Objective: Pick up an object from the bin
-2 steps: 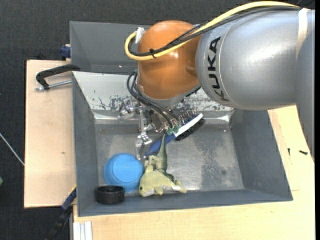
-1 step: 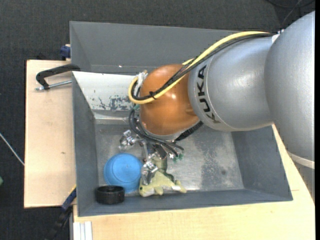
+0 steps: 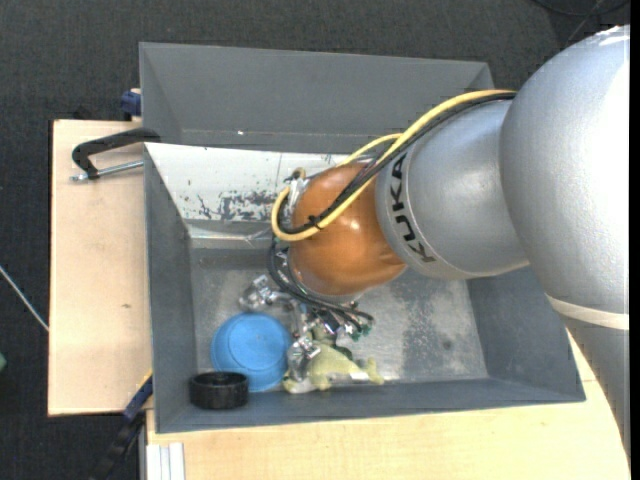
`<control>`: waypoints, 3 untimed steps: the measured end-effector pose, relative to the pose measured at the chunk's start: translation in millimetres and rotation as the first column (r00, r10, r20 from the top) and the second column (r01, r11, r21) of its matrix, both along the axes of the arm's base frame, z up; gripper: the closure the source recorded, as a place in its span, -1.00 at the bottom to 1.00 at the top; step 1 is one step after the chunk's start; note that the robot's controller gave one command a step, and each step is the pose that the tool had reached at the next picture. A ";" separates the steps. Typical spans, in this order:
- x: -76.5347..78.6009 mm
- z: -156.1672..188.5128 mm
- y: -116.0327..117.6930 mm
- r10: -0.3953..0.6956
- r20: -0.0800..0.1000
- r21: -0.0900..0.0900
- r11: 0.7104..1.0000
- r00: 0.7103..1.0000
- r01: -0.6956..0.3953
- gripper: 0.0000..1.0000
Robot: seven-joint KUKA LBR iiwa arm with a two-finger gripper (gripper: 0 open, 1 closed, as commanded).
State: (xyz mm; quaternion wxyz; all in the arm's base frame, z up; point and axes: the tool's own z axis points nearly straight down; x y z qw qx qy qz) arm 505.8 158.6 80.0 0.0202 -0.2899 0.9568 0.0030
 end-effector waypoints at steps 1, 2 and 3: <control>1.0 1.9 0.4 0.000 0.003 0.000 1.000 1.000 0.000 1.00; 40.4 179.6 -15.9 0.293 -0.021 -0.017 0.956 0.956 -0.294 1.00; 38.5 175.6 -15.6 0.294 -0.030 -0.015 0.956 0.955 -0.294 -1.00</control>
Offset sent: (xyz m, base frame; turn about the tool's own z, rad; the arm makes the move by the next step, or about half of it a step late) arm 0.0000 0.0000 0.0000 0.0000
